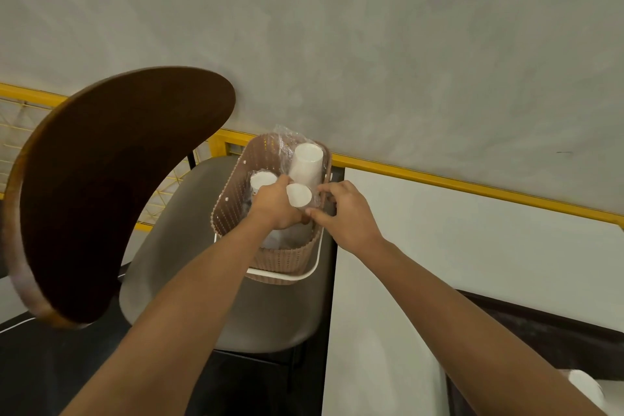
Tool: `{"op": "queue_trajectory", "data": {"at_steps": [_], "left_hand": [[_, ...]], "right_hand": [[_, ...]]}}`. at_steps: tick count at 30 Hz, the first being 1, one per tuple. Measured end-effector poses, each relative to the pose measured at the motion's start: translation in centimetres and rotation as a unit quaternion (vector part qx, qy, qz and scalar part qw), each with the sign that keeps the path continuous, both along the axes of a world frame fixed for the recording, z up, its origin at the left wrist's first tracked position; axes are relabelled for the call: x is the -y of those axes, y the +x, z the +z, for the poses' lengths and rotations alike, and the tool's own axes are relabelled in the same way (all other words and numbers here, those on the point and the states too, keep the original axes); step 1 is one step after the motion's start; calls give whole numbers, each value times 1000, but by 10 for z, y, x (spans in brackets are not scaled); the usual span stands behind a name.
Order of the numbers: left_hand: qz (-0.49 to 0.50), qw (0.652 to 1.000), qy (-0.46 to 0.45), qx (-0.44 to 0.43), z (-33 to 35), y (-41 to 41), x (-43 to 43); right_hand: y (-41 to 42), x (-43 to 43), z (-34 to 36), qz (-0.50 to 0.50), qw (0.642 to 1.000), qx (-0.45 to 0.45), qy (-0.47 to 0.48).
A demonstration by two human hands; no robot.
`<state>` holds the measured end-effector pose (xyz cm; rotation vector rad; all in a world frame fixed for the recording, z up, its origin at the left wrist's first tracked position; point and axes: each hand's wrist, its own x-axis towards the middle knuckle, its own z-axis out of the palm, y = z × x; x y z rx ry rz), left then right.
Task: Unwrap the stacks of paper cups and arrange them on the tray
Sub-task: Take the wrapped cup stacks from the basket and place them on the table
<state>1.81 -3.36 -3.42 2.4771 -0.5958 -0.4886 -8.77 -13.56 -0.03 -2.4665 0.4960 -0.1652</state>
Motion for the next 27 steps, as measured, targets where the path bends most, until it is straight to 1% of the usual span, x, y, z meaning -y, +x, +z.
{"op": "queue_trajectory", "data": {"at_steps": [8,13,17,20,23,27], "left_hand": [[40,999,-28,-2,14,1,-12],[53,998,-42,19,30,2,-18],[79,995,-66,16,39,6,-28],[114,987,-113,-21,53,9,-38],[148,971,-177,-67,65,13,-47],[173,949,-241,-105,81,16,-54]], "right_hand": [[-2,-1,2,-1,1000,1,3],[-2,-1,1,-5,1000,1,6],[-2,-2,1,-4,1000,-1,3],[-2,-3,3,-4,1000,-9,-3],[1,-2,8,1,1000,-12,-10],[11,-6,12,13,998,-41,-35]]}}
